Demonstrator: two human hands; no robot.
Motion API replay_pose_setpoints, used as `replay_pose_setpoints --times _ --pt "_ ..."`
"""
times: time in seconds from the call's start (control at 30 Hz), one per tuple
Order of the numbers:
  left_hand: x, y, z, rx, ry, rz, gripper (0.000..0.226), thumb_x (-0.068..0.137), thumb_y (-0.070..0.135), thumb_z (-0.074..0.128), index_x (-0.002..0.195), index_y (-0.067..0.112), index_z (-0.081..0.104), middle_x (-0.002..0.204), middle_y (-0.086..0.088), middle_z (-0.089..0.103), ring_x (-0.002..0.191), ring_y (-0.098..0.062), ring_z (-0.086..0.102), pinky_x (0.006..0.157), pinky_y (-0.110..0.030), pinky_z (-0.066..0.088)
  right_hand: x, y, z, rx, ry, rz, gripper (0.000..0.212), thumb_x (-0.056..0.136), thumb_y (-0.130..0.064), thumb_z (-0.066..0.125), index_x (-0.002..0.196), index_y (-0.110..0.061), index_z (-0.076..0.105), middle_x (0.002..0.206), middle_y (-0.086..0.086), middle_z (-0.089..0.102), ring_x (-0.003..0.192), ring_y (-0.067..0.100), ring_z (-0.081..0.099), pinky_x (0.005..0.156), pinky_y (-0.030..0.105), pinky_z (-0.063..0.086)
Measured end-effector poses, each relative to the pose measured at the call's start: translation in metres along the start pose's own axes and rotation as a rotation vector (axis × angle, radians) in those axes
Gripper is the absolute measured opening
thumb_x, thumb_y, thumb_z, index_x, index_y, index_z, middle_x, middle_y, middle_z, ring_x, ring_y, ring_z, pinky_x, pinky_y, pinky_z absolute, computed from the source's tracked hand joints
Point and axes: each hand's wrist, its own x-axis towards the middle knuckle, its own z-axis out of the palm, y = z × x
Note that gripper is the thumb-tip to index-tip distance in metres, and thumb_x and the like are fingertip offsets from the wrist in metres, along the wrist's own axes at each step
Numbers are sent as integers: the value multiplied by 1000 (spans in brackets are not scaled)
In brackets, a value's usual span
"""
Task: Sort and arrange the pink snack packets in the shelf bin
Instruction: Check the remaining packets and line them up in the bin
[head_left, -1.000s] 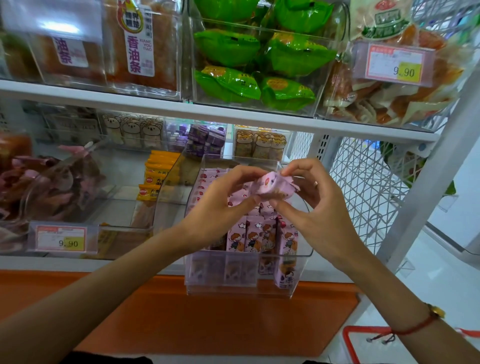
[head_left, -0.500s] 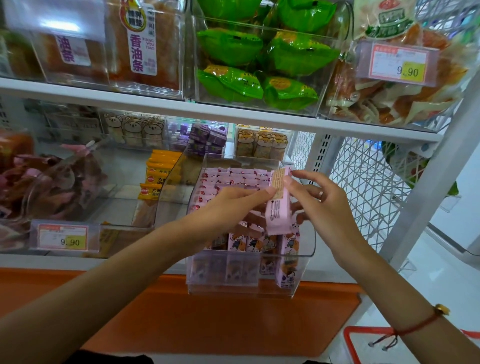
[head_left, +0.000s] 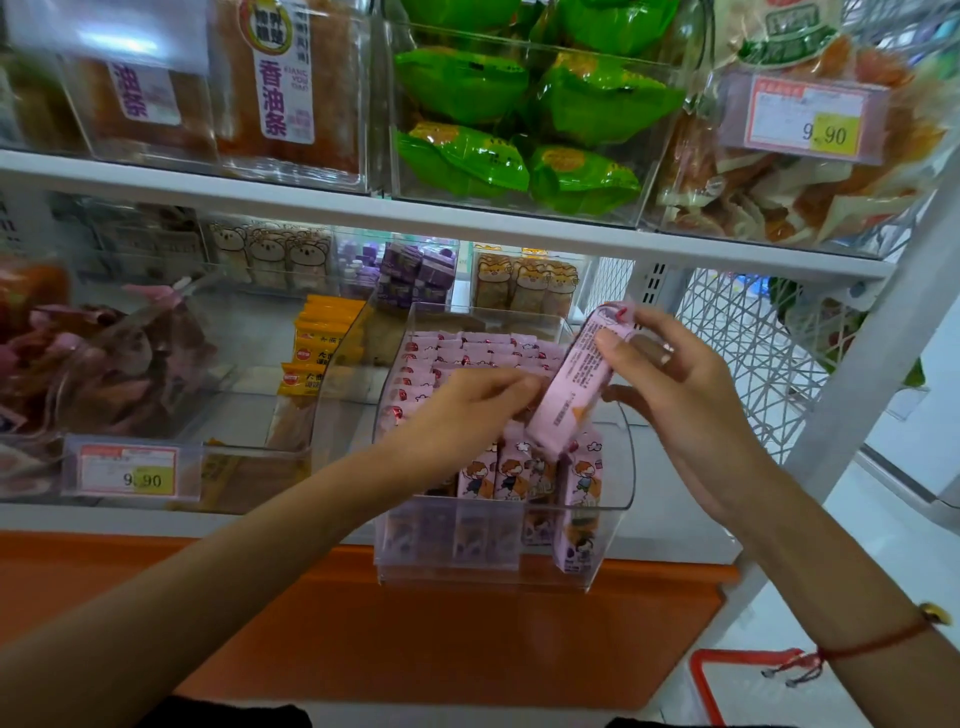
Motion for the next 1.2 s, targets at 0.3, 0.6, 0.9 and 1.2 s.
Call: replay_pose_setpoints --times 0.3,0.6,0.9,1.2 --pt "-3 -24 -4 927 36 289 34 90 36 62 123 30 56 127 13 57 119 -7 47 91 -18 31 1 -4 -3 -589 -12 -90 35 71 -37 77 86 -37 46 82 -21 60 63 -11 62 52 11 48" --pt "0 -25 -7 953 54 246 33 91 37 60 121 24 58 119 7 60 112 -13 50 82 -26 41 -1 24 34 -1376 -126 -404 40 81 -51 64 99 -17 54 99 -2 57 86 15 56 63 25 43" --pt "-2 -28 -10 862 80 251 39 86 46 62 122 32 58 123 14 60 113 -5 49 83 -19 36 -16 33 2 -1426 -315 -444 35 92 -49 46 112 -29 67 120 -8 60 118 14 44 89 29 31" --pt "15 -24 14 850 11 285 77 69 66 69 134 30 49 135 12 52 123 -9 42 98 -26 32 -20 34 -16 -914 -66 -42 48 89 -19 63 132 -25 44 106 -9 56 72 -6 57 55 1 38"
